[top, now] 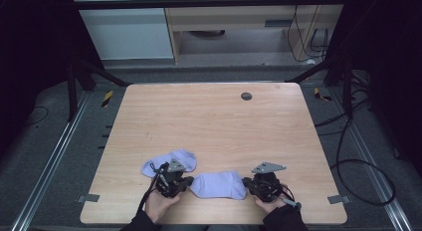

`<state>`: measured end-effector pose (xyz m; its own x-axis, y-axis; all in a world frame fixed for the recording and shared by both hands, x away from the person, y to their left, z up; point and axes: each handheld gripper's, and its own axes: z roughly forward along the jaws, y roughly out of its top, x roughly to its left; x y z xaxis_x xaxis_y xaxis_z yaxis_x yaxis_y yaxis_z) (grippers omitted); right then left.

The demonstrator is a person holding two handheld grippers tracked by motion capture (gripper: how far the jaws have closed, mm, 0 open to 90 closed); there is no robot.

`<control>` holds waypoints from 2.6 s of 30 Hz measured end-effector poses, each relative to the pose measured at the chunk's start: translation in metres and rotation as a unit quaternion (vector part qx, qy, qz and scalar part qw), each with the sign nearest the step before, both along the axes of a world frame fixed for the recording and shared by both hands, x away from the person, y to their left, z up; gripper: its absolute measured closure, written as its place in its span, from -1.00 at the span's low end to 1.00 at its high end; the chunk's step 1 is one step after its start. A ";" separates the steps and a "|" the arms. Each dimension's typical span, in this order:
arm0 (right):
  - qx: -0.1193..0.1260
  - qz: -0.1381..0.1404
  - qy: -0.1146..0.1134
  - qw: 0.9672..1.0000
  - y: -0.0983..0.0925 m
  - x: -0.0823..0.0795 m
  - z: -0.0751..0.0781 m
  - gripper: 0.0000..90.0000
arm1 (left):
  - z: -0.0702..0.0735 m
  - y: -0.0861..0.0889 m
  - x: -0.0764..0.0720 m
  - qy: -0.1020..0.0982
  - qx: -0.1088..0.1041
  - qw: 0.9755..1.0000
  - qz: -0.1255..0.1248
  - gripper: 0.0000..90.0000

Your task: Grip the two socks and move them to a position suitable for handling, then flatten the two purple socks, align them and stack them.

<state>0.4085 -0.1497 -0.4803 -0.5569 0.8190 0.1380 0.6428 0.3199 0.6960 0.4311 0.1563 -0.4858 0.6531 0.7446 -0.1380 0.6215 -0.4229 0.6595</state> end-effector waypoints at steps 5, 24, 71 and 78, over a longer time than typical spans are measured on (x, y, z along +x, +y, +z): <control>-0.006 -0.012 -0.008 1.000 -0.003 0.001 -0.002 0.72 | 0.002 0.004 0.000 -0.010 -0.007 1.000 0.009 0.77; 0.057 -0.055 -0.078 0.994 -0.006 0.021 0.031 0.22 | 0.036 0.085 0.016 -0.077 -0.052 0.988 0.127 0.02; -0.025 0.022 -0.034 0.999 0.173 0.108 -0.017 0.42 | -0.007 0.147 0.033 -0.015 -0.004 0.984 0.179 0.46; -0.028 0.026 -0.038 0.999 0.175 0.104 -0.019 0.74 | -0.005 0.141 0.034 -0.007 0.006 0.983 0.182 0.77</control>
<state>0.5128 0.0255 -0.4996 -0.6060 0.7940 0.0483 0.5702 0.3912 0.7224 0.4647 0.2976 -0.4913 0.3458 0.9305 -0.1205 0.7234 -0.1826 0.6659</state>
